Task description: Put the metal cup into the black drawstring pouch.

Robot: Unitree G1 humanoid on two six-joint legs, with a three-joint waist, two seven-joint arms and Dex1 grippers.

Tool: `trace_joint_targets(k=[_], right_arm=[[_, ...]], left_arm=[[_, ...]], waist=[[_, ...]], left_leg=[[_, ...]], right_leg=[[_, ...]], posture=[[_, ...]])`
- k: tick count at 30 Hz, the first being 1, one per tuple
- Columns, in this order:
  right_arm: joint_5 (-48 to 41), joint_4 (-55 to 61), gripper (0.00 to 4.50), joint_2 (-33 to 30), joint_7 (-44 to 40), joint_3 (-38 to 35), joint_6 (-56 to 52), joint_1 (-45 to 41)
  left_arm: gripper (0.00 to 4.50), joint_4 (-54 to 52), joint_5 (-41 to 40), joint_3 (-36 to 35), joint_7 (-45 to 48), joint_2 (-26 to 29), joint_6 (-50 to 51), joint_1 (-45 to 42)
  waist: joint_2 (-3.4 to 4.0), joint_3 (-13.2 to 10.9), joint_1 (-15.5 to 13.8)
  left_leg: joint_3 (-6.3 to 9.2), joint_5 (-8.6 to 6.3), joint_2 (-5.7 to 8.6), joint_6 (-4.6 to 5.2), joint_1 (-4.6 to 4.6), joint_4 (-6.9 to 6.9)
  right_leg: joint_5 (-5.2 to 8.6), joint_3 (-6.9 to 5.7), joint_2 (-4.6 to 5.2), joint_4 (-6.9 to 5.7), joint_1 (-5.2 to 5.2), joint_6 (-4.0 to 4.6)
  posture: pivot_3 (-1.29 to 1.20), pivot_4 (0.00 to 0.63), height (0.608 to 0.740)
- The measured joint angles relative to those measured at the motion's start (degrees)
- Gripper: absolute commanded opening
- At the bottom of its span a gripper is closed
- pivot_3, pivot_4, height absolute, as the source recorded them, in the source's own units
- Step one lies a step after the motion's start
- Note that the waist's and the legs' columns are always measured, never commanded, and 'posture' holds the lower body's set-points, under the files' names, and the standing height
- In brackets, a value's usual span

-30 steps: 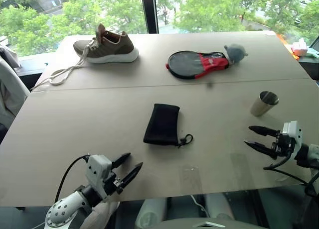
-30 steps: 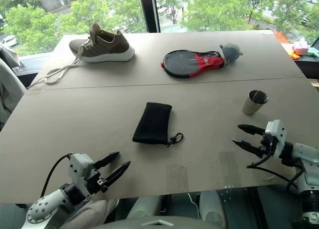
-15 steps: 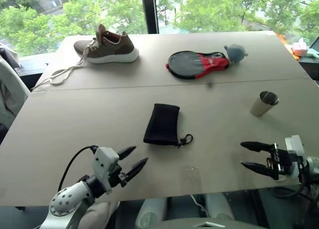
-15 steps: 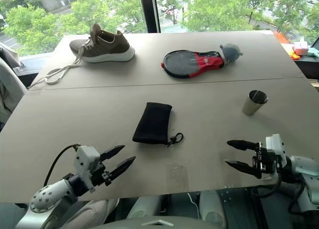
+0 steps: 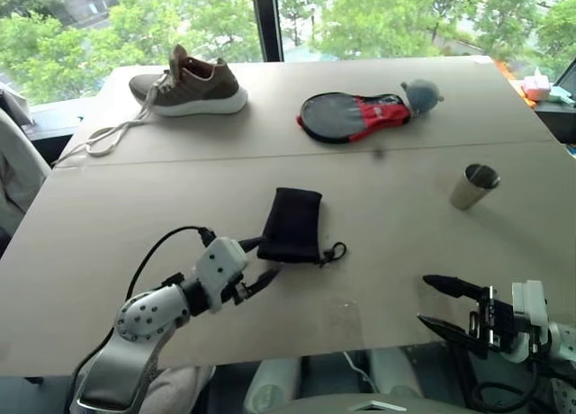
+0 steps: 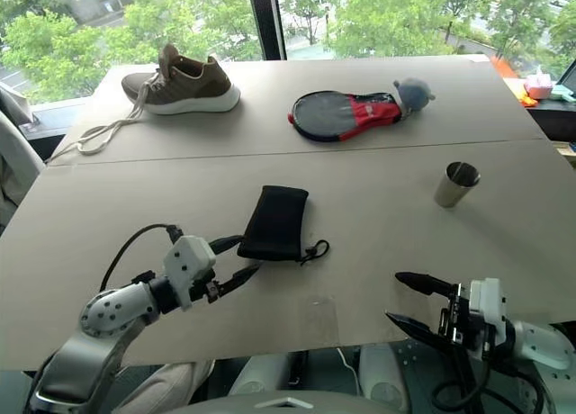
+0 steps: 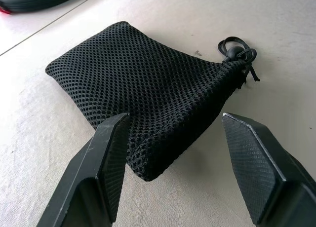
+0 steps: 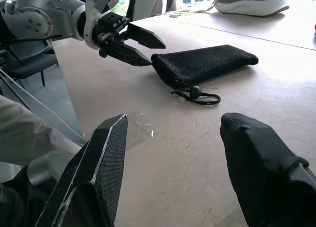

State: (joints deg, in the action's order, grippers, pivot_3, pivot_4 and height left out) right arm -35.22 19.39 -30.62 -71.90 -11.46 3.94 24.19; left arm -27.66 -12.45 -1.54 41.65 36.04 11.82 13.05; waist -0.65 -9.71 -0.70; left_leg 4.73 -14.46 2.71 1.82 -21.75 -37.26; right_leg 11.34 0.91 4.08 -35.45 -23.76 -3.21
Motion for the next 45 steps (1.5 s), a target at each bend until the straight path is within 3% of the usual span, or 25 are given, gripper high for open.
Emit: trace_joint_targets(k=[11,12,14,18,19,28,33,41,45], right_arm=[[0.01,0.17,3.03,0.02,2.28,0.35,0.04,-1.65],[-0.03,0.17,3.06,0.00,2.36,0.34,0.04,-1.83],[-0.10,0.17,3.06,0.00,2.58,0.33,-0.02,-2.25],[-0.38,0.17,3.06,-0.01,3.07,0.32,-0.06,-2.68],[-0.45,0.17,3.06,-0.01,3.27,0.31,-0.06,-2.68],[-0.28,0.05,3.06,0.30,6.82,0.27,-0.04,-5.91],[3.13,-0.42,3.06,0.10,14.26,-0.50,-0.99,-16.05],[7.27,-0.12,3.06,-6.52,25.78,-0.91,-10.21,-32.21],[14.67,-2.11,3.06,-17.15,28.10,-0.59,-18.66,-34.42]], left_arm=[[3.08,9.73,-0.23,2.49,2.05,-2.04,-0.17,-9.00],[2.66,10.39,-0.05,2.87,2.03,-2.47,-0.25,-9.76],[2.27,11.04,0.33,3.82,2.11,-2.55,-0.76,-10.86],[0.30,12.32,2.34,5.05,2.36,-2.56,-2.72,-12.23],[0.05,12.72,2.55,5.05,2.36,-2.56,-2.91,-12.33],[0.05,12.75,0.05,4.72,2.05,-4.80,-0.17,-13.19],[0.05,8.70,-11.68,1.10,-0.71,-9.27,11.29,-18.72],[0.05,5.78,-30.59,-5.70,-8.69,-12.33,30.58,-27.75],[0.05,5.68,-35.12,-7.52,-12.79,-14.14,34.10,-30.19]], waist=[[-0.02,0.00,-0.16],[-0.03,0.00,-0.16],[-0.02,0.00,-0.15],[-0.02,0.00,-0.16],[-0.02,0.00,-0.16],[-0.02,0.00,-0.15],[-0.03,0.00,-0.10],[-0.07,-0.01,-0.20],[-0.10,-0.02,-0.23]], left_leg=[[0.03,0.01,0.08,0.01,-0.02,-0.02],[0.04,0.01,0.08,0.01,-0.02,-0.02],[0.04,0.01,0.08,0.01,-0.01,-0.02],[0.04,0.01,0.08,0.01,-0.01,-0.02],[0.04,0.01,0.08,0.01,-0.01,-0.02],[0.04,0.01,0.08,0.01,0.00,-0.06],[0.05,0.02,0.12,0.01,0.00,-0.16],[0.13,0.03,0.20,0.00,-0.05,-0.17],[0.10,0.06,0.30,-0.03,-0.12,-0.19]], right_leg=[[-0.01,-0.05,-0.06,-0.01,0.00,0.00],[-0.02,-0.05,-0.06,-0.01,0.00,0.00],[-0.02,-0.04,-0.04,-0.03,0.00,0.00],[-0.01,-0.04,-0.04,-0.05,0.00,0.01],[-0.01,-0.04,-0.04,-0.05,0.00,0.01],[-0.02,-0.04,-0.04,-0.09,0.00,0.00],[-0.16,-0.06,-0.12,-0.22,0.00,-0.21],[-0.30,-0.13,-0.16,-0.24,-0.01,0.00],[-0.30,-0.10,-0.07,-0.19,-0.02,0.00]], posture=[[0.00,0.150,0.736],[0.00,0.150,0.736],[0.00,0.150,0.736],[0.00,0.150,0.736],[0.00,0.150,0.736],[0.00,0.150,0.736],[0.00,0.150,0.736],[0.00,0.150,0.736],[0.00,0.150,0.736]])
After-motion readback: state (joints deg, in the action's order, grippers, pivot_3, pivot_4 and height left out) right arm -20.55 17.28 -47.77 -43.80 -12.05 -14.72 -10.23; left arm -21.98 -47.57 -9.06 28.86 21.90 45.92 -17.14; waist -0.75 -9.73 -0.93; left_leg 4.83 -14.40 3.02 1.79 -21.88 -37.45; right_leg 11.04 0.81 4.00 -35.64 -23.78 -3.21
